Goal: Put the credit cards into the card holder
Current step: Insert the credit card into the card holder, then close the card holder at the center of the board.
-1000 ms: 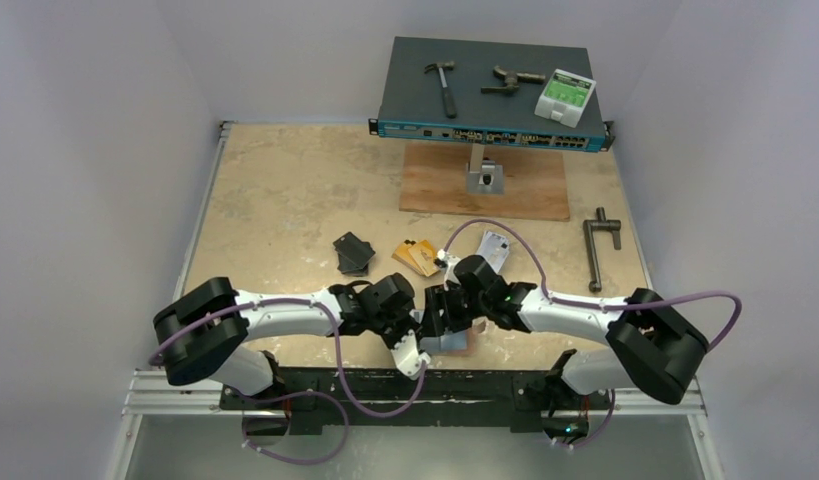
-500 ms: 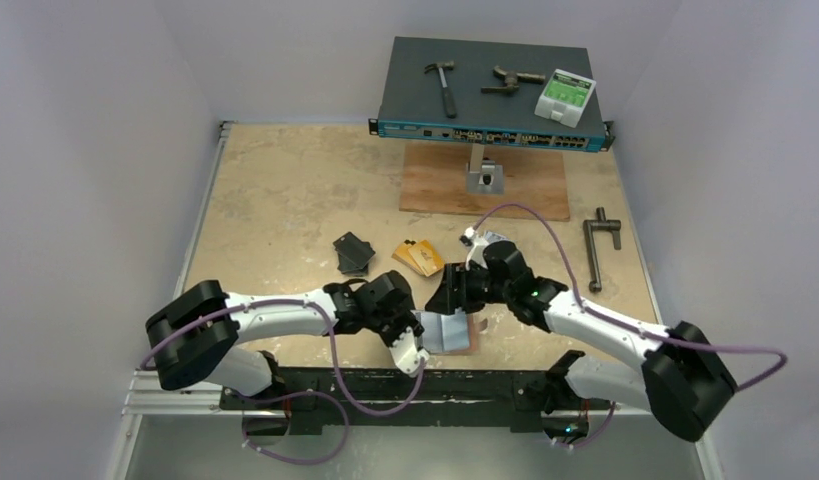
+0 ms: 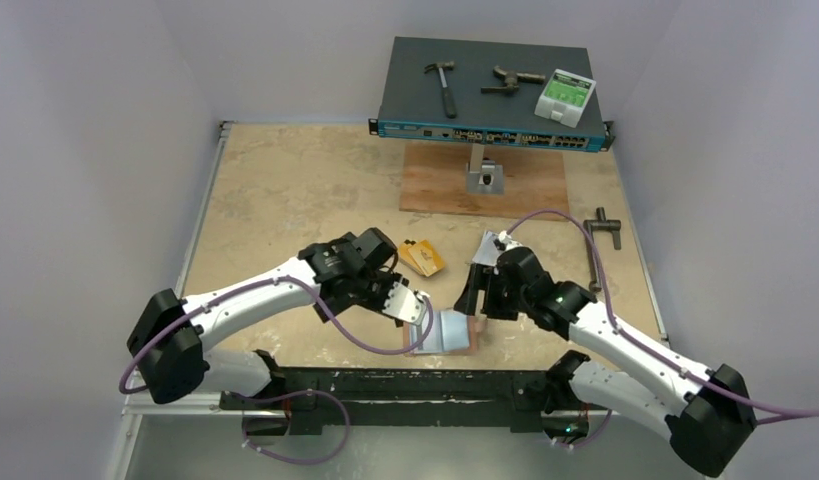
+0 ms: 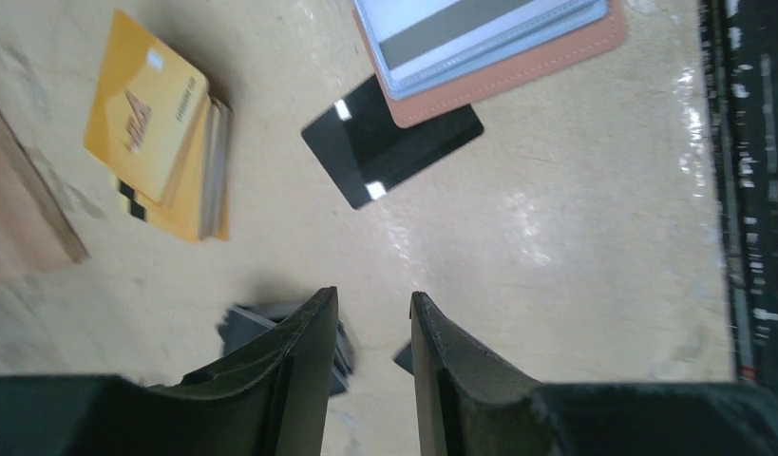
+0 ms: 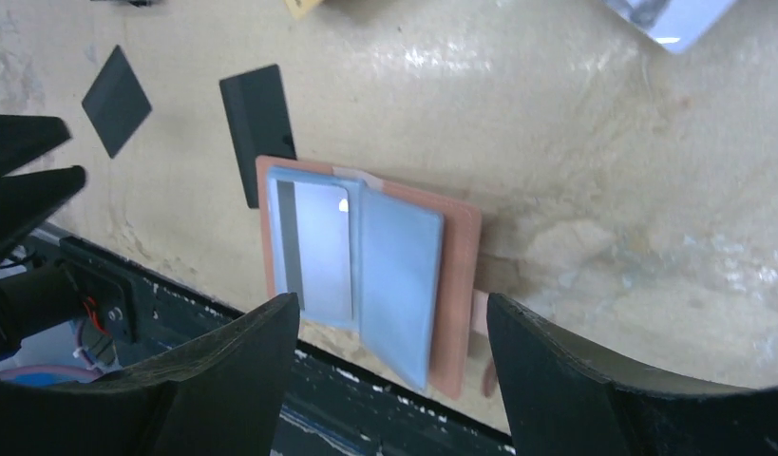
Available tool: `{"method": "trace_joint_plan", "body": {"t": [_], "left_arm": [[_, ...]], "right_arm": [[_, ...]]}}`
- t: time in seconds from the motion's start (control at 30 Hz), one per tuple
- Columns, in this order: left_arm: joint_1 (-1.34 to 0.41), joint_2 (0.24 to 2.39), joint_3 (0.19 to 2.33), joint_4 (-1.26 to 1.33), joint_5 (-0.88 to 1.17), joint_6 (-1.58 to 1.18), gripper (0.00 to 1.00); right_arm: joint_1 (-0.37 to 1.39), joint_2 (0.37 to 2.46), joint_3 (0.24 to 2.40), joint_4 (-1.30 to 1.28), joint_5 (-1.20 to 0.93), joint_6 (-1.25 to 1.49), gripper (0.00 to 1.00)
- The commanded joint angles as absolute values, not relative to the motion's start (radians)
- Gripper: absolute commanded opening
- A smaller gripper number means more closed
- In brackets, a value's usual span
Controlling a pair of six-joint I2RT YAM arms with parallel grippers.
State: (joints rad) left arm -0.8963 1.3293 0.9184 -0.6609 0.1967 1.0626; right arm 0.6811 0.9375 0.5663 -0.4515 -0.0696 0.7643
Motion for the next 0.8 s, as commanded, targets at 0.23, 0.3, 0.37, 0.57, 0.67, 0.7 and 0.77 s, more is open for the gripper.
{"method": "trace_joint_plan", "body": {"t": [0.23,0.3,0.37,0.57,0.67,0.7,0.77], "left_arm": [[-0.724,1.397,1.129,-1.004,0.307,0.616,0.34],[-0.698,1.421,1.139,-0.99,0.33,0.594,0.34],[-0.679,1.432,1.144,-0.985,0.37,0.586,0.34],[-0.646,1.442,1.175,-0.984,0.432,0.553,0.36],[-0.625,1.444,1.191,-0.988,0.476,0.525,0.4],[-0.617,1.445,1.194,-0.985,0.488,0.517,0.41],[-0.608,1.448,1.202,-0.991,0.515,0.515,0.42]], "right_arm": [[0.683,0.603,0.475,-0.677,-0.129,0.918,0.74],[0.683,0.555,0.4,-0.631,-0.171,0.946,0.75],[0.683,0.522,0.339,-0.566,-0.203,0.959,0.76],[0.684,0.579,0.262,-0.377,-0.191,0.939,0.76],[0.683,0.665,0.262,-0.254,-0.2,0.913,0.75],[0.683,0.693,0.259,-0.203,-0.213,0.906,0.74],[0.684,0.752,0.257,-0.129,-0.233,0.89,0.71]]}}
